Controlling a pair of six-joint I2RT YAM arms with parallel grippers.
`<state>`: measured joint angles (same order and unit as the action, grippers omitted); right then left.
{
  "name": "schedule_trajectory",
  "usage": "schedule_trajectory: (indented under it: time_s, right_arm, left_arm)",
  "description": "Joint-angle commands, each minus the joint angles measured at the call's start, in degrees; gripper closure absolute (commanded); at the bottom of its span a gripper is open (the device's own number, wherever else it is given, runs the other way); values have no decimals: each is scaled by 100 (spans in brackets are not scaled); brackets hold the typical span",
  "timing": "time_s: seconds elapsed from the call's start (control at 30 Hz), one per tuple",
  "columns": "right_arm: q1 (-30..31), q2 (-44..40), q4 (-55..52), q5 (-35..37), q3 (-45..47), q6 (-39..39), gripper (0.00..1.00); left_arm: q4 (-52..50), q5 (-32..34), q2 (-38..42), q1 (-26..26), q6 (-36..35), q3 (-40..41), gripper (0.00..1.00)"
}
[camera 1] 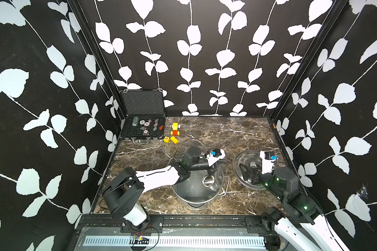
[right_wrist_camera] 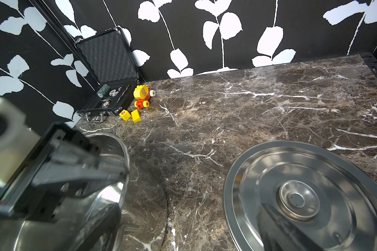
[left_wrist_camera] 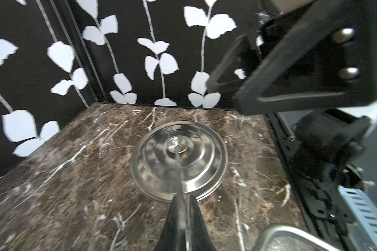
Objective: Stir the soup with a spoon
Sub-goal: Stir the soup in the pan with a stick.
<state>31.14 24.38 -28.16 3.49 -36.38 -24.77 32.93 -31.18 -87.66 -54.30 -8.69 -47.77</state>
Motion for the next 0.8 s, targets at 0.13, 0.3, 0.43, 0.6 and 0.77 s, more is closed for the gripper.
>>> schedule_trajectory:
  time_s: [0.13, 0.3, 0.43, 0.6, 0.77]
  right_arm:
    - [24, 65, 235, 60, 22, 47, 0]
    - [24, 166, 427, -11, 114, -7, 1]
    - [24, 249, 513, -57, 112, -27, 1]
    - [24, 316, 515, -94, 53, -10, 1]
    - [24, 292, 478, -100, 13, -1, 1]
  left_arm:
    - [-1149, -552, 1081, -350, -192, 648, 100]
    - [-1545, -396, 1711, -434, -84, 1237, 100]
    - [-1902, 493, 2347, -432, -192, 1617, 100]
    - [-2187, 2022, 3086, -423, -254, 1923, 100]
    - [-2346, 3060, 3495, -260, -101, 2044, 100]
